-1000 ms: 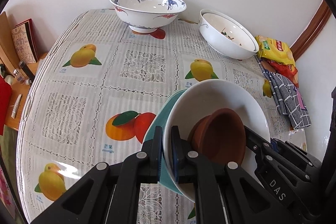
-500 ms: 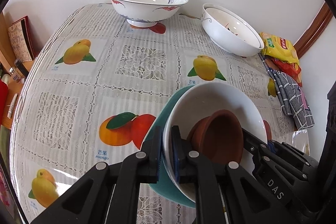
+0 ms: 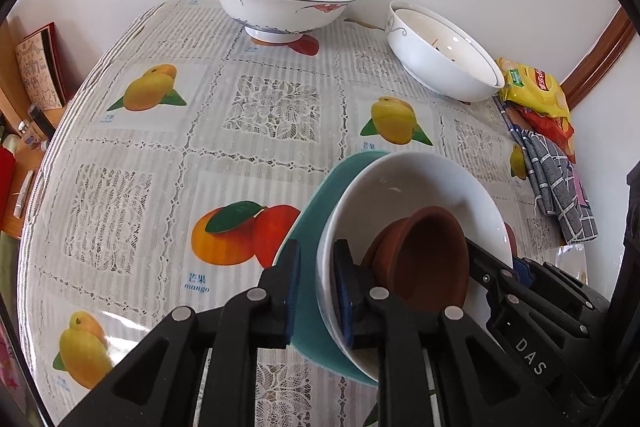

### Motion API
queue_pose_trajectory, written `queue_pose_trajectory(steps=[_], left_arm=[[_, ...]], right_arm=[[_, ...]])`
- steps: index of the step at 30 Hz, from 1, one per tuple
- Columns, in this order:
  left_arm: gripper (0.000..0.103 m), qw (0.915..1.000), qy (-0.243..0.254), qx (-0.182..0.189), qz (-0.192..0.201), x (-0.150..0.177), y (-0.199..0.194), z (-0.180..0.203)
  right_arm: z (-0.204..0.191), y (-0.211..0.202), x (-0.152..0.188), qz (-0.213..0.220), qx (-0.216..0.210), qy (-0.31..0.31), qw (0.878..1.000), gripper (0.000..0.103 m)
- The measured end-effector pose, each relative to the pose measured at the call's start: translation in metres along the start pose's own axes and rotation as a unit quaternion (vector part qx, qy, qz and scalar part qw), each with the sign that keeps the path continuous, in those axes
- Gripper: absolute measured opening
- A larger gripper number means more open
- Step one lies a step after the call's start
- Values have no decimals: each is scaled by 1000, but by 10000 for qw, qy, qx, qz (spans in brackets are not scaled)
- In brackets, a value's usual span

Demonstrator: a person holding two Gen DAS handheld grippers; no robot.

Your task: Organize plates and bowls

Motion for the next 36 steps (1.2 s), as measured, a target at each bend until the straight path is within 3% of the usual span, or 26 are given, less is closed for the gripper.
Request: queue_pose_trajectory(steps=[4,8,13,17,24,29,33,36], left_arm=[[21,10000,-51,-4,-77,4,-2,0],[25,9999,-3,-64,-124,7,-7,2],[33,9999,15,-79,-108,11,-17,7],[50,9996,56,-280,-13,15,-28,10],[59,9994,17,-298,145,30,-51,9],[68,9975,138,-574,400,42,-75,17],[78,9957,329,-611,615,48,-97,33],[79,9946,485,-557,733,53,-114,50]], right_arm=[[2,-5,1,12,-60,10,10000,21],[4,-13,0,116,-65,36,9999,31],[6,-20,5,111,-67,14,9999,31],[9,-28,10,122,-111,10,9999,31],[10,-56,21,292,-128,-54,9995,33],[13,-89,35,631,193,-215,9976,46],[20,-122,48,940,556,-305,9936,56],[31,-146,56,1082,645,-201,9918,60]])
Point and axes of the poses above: each gripper's, at about its wrist camera, not at the fingertips, and y roughly the way its jaws point, z to its right, x to its underside, the point moved 2 cm from there along y, roughly the way its jaws point, and after that the axes turned 8 degrees about y, right-handed, at the moved point
